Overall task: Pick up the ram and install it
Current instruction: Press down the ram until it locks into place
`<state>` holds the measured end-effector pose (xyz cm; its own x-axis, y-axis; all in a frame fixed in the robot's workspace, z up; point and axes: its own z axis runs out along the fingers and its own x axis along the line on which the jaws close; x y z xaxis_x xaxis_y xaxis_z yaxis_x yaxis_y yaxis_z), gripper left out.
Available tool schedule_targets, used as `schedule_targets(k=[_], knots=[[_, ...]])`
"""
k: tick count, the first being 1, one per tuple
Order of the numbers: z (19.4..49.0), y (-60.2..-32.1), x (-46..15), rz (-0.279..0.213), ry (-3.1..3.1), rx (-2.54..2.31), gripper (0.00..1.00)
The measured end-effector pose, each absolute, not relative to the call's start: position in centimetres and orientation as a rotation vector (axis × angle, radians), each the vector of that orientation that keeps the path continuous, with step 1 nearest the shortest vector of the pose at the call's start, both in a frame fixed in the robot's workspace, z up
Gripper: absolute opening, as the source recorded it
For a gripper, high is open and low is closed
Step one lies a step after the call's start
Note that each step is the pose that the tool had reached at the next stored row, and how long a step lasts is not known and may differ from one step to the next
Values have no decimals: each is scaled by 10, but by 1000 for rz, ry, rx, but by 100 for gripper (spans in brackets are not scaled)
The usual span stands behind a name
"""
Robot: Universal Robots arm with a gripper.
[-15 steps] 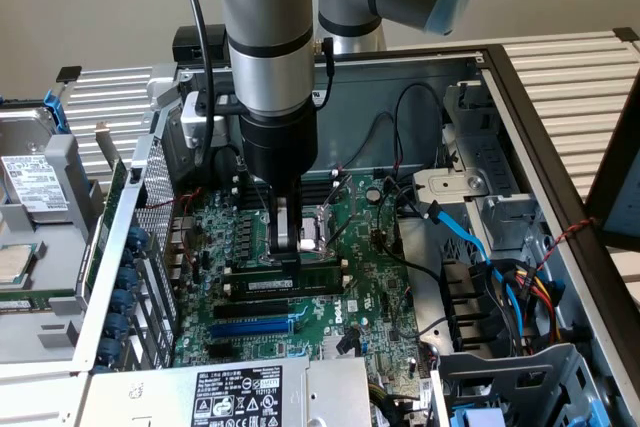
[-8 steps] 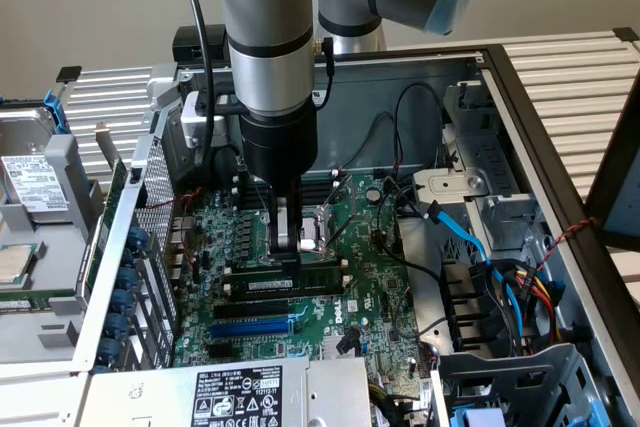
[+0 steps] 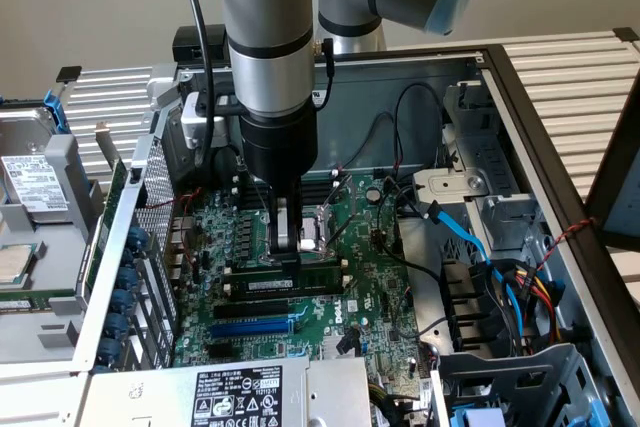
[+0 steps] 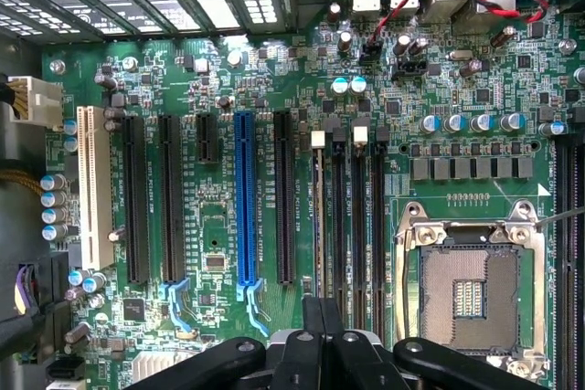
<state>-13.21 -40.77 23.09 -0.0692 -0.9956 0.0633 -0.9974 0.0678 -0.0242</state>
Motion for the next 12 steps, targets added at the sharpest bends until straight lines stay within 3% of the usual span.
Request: schedule_targets(k=[12], knots=[[230,-408,-132,95,-2273,2123,11]])
